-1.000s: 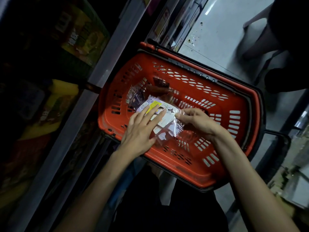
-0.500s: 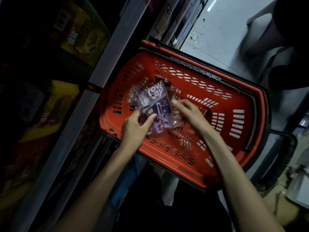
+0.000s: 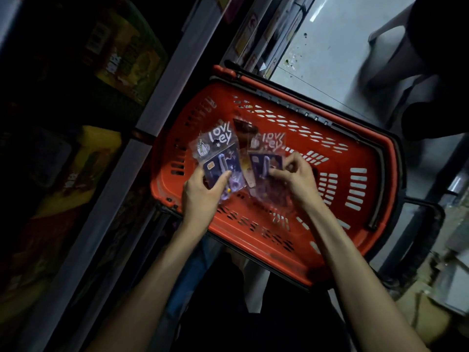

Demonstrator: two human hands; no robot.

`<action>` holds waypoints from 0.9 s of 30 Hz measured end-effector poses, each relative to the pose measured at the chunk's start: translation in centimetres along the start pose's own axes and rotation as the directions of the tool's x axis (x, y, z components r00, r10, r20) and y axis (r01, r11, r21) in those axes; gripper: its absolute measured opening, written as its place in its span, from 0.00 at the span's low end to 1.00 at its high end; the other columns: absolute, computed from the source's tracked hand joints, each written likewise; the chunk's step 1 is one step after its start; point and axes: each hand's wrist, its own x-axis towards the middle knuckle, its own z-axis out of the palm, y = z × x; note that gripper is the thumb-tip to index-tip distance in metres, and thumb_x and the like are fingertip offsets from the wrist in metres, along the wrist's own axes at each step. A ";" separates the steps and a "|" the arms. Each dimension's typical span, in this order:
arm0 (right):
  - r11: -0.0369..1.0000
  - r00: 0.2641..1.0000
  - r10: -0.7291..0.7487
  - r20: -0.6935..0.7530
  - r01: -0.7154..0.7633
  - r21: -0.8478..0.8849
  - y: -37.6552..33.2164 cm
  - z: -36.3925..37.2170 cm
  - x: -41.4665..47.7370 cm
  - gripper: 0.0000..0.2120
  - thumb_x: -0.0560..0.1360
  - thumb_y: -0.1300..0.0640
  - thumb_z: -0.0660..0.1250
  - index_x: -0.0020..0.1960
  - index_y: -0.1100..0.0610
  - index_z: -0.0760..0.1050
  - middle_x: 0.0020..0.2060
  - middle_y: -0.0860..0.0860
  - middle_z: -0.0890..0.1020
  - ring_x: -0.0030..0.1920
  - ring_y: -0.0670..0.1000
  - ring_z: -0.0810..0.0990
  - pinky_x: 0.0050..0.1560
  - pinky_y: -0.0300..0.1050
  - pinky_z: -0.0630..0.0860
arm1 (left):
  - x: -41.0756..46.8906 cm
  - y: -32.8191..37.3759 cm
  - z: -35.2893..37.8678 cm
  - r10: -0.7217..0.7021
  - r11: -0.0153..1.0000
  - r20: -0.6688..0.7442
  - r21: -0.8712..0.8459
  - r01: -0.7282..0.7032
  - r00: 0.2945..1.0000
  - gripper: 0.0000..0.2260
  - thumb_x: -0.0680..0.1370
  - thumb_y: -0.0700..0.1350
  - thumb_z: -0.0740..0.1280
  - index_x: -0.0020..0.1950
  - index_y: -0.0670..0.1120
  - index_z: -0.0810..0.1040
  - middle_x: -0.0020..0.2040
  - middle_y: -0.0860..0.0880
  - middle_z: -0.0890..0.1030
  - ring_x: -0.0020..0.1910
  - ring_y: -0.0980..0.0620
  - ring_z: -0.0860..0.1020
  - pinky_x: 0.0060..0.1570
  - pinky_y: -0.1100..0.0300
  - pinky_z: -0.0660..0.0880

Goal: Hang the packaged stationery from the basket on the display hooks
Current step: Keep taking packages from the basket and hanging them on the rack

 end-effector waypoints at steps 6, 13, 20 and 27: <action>0.996 0.996 -0.085 -0.027 0.083 -0.039 -1.6 -2.3 -1.6 0.24 0.73 0.77 0.68 0.63 0.57 0.73 0.52 0.44 0.80 0.44 0.30 0.81 0.44 0.26 0.74 | -0.4 0.7 0.0 0.025 0.997 -0.050 0.080 -0.021 0.998 0.09 0.78 0.51 0.76 0.52 0.49 0.82 0.40 0.55 0.85 0.39 0.52 0.85 0.44 0.48 0.82; 0.988 0.979 -0.152 -0.134 0.151 -0.020 -3.5 -2.3 -5.0 0.08 0.82 0.61 0.68 0.45 0.61 0.80 0.40 0.50 0.82 0.37 0.36 0.76 0.43 0.37 0.70 | -0.6 1.3 -0.2 0.025 0.998 -0.006 0.058 -0.024 1.000 0.10 0.76 0.48 0.78 0.55 0.54 0.83 0.44 0.60 0.86 0.43 0.59 0.85 0.48 0.52 0.83; 0.974 0.919 -0.226 -0.323 0.212 -0.077 -4.8 -2.7 -10.0 0.11 0.82 0.54 0.70 0.42 0.56 0.84 0.37 0.45 0.84 0.39 0.42 0.79 0.43 0.47 0.75 | -1.1 2.9 -1.0 -0.024 1.000 -0.023 -0.016 0.024 0.999 0.09 0.77 0.43 0.78 0.46 0.57 0.82 0.43 0.55 0.87 0.43 0.51 0.85 0.48 0.43 0.83; 0.926 0.827 -0.378 -0.416 0.337 -0.171 -8.3 -4.9 -13.9 0.10 0.78 0.63 0.73 0.56 0.51 0.85 0.49 0.42 0.87 0.52 0.41 0.84 0.55 0.37 0.78 | -2.6 7.7 -2.1 0.048 0.989 -0.042 -0.141 -0.054 0.998 0.06 0.81 0.42 0.73 0.58 0.47 0.83 0.52 0.49 0.86 0.53 0.49 0.85 0.58 0.50 0.80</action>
